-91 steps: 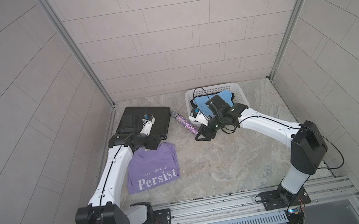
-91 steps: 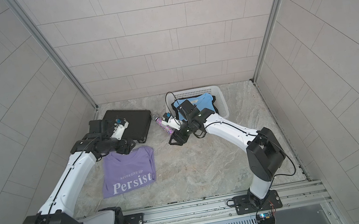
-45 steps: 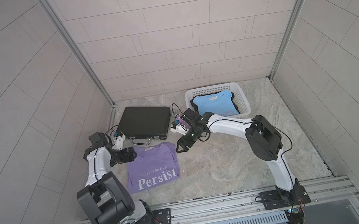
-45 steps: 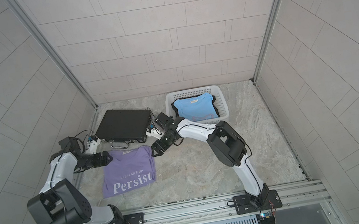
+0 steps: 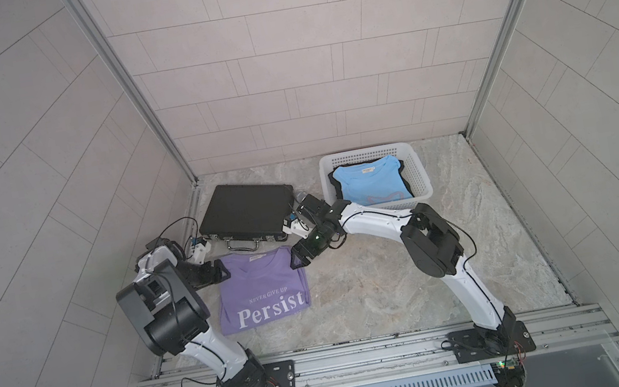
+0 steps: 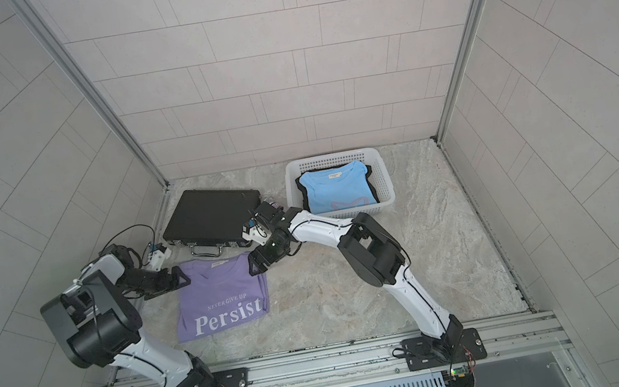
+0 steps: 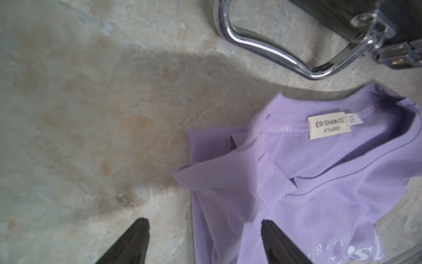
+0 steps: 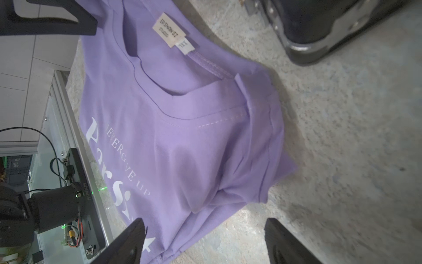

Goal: Put the folded t-shirts into the basket
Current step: Move the T-shirt to the center of the board.

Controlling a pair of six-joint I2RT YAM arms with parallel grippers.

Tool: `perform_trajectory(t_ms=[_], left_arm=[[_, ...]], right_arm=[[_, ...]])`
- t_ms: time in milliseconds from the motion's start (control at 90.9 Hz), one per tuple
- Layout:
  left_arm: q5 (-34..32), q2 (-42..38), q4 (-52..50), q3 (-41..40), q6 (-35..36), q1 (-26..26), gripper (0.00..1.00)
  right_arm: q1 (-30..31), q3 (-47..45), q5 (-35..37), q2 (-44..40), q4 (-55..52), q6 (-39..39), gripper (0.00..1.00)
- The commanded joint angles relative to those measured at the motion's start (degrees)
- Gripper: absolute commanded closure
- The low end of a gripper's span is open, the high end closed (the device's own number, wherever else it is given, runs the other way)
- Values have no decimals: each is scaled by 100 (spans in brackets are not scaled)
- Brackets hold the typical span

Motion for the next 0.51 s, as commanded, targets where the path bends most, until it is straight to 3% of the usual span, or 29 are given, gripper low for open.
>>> perform_trajectory(t_ms=[0, 253, 495], left_arm=[[301, 250, -125, 113, 14, -101, 26], [435, 358, -97, -32, 19, -330, 36], [581, 400, -153, -100, -28, -364, 50]], right_arm=[[37, 151, 138, 184, -163, 84, 15], [37, 458, 180, 598, -178, 146, 18], [61, 612, 3, 791, -49, 376, 32]])
